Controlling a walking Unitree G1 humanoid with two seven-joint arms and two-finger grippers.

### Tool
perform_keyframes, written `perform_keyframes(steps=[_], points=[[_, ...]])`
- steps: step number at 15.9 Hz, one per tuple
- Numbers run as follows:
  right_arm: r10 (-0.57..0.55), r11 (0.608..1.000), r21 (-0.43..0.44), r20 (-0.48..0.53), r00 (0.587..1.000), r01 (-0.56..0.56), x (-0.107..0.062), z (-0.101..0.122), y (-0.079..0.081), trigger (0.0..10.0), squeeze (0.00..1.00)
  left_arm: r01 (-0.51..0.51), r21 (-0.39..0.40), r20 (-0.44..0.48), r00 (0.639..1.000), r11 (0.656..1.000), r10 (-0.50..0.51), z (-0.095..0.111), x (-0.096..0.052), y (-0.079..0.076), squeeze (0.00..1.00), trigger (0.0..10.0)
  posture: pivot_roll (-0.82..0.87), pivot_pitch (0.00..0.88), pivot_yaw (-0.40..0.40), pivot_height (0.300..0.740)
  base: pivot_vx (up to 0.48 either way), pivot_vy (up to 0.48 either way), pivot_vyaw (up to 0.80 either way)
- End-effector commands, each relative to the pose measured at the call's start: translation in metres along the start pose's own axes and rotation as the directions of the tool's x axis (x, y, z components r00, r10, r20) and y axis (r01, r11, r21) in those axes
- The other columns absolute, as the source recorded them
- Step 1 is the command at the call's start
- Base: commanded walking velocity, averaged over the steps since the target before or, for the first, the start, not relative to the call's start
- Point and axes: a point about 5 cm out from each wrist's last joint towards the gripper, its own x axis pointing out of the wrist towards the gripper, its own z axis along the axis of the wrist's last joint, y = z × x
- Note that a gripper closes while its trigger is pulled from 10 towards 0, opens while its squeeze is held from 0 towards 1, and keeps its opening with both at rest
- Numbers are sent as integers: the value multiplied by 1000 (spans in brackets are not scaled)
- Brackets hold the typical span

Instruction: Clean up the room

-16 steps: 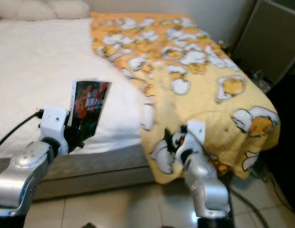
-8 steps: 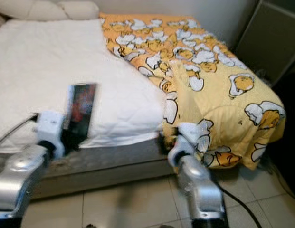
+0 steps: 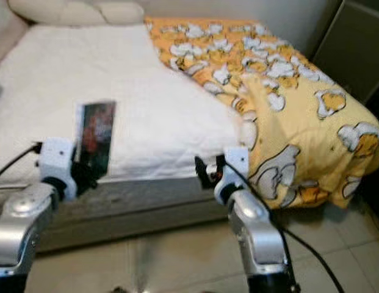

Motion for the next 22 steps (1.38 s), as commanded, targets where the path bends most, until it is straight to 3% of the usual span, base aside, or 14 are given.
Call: perform_keyframes(steps=[1,7,9,11,15,20,22], points=[[-6,1000,-15,40,999,6,-2,7,-3,10000,0,7,12,69,998,1000,-8,13,3,-5,0,10000,-78,0,-29,740,0,394,0],[37,994,-109,41,998,-32,-1,4,6,10000,0,-5,9,86,996,1000,4,17,5,-3,0,10000,-72,0,-33,740,0,393,0],[35,994,-101,39,999,-31,-1,3,6,10000,0,-5,9,91,996,1000,4,18,5,-4,0,10000,-72,0,-33,740,0,390,0],[-7,1000,-25,30,1000,7,2,0,2,10000,0,-41,-43,136,990,998,46,24,9,0,0,10000,-71,0,-29,740,0,0,0],[37,999,-3,37,999,-36,9,6,5,10000,0,-46,-56,201,978,997,56,33,13,2,0,10000,-70,0,-27,740,60,0,0],[87,996,-34,23,996,-86,15,9,9,10000,0,-29,-54,206,978,998,39,35,18,4,0,10000,-68,0,-24,740,300,0,0],[95,995,-35,16,995,-94,17,7,11,10000,0,-29,-46,209,977,999,38,36,19,5,0,10000,-70,0,-20,740,324,0,800]])
